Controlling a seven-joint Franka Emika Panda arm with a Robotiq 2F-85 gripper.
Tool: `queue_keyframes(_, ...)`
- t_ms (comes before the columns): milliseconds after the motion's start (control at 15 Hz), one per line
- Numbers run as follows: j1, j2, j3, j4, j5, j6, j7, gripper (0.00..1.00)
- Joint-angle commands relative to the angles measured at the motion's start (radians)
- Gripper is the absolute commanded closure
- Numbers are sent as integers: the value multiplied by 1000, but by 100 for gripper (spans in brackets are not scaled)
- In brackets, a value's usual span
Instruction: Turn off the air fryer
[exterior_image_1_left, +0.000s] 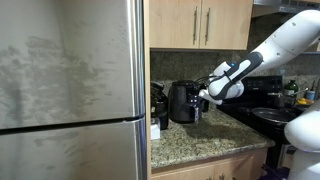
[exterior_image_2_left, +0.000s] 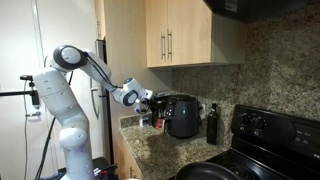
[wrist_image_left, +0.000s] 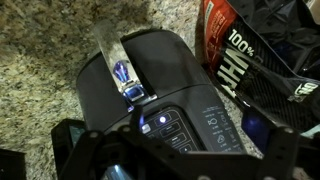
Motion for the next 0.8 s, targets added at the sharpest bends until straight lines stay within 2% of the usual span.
queue_keyframes(0, 37, 3, -29, 10, 13, -46, -8, 0)
queue_keyframes(133, -21, -13, 12, -3, -16, -15, 1, 0)
queue_keyframes(200, -26, -13, 14, -3, -22, -8, -4, 0)
queue_keyframes(267, 5, -3, -4, 1, -5, -18, 0, 0)
queue_keyframes(467, -3, -6, -3, 1, -11, -18, -1, 0)
queue_keyframes(533, 19, 13, -16, 4, 1, 23, -1, 0)
queue_keyframes(600, 23, 8, -17, 3, 7, 6, 6, 0)
queue_keyframes(733, -20, -8, 18, -7, 4, 14, 39, 0)
